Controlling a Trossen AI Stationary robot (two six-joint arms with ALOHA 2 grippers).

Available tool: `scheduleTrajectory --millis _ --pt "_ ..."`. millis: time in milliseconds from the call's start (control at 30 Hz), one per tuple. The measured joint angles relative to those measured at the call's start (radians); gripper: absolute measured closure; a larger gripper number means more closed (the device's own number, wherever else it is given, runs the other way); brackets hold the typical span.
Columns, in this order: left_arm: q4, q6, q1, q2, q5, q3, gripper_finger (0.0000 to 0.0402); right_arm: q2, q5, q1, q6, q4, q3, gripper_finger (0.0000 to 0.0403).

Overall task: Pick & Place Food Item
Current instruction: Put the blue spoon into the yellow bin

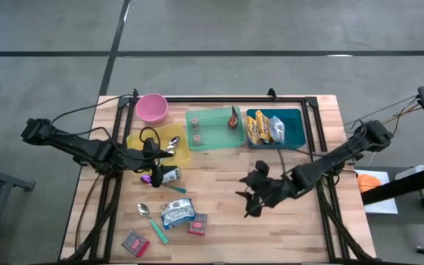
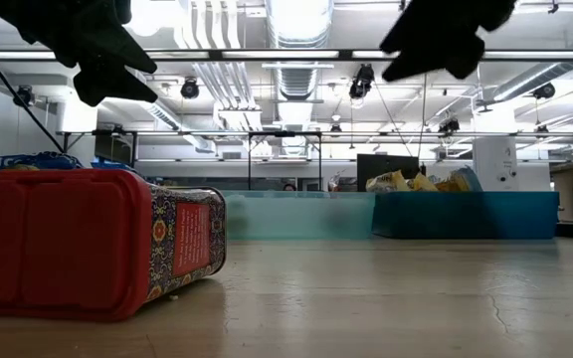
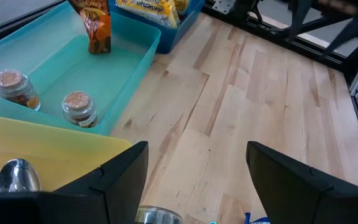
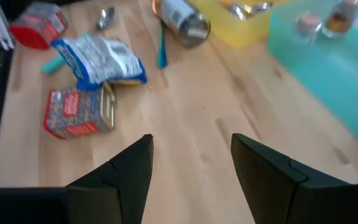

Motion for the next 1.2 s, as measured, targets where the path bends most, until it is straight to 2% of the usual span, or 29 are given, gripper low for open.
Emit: scheduleTrajectory --millis 200,533,700,833,1200 --pt "0.005 0.004 0.001 0.0 -0.009 0.0 0.0122 0.142 0.0 0.004 0.088 0.062 0.001 0.0189" --pt "0.025 -0.003 0.0 0.001 0.003 0.001 0.0122 0.296 0.0 0.01 0.097 0.174 0.068 0.0189" --pt "0.019 -0.017 0.001 0.002 0.083 0.001 0.0122 0.324 -0.001 0.031 0.096 0.167 0.105 0.0189" --pt "-0.048 -0.118 0.007 0.002 0.11 0.001 0.0122 0.328 -0.001 0.041 0.092 0.166 0.121 0.0189" --pt "-0.316 -0.242 0.005 0.039 0.406 0.001 0.0122 0.328 0.0 0.041 0.08 0.167 0.124 0.0189"
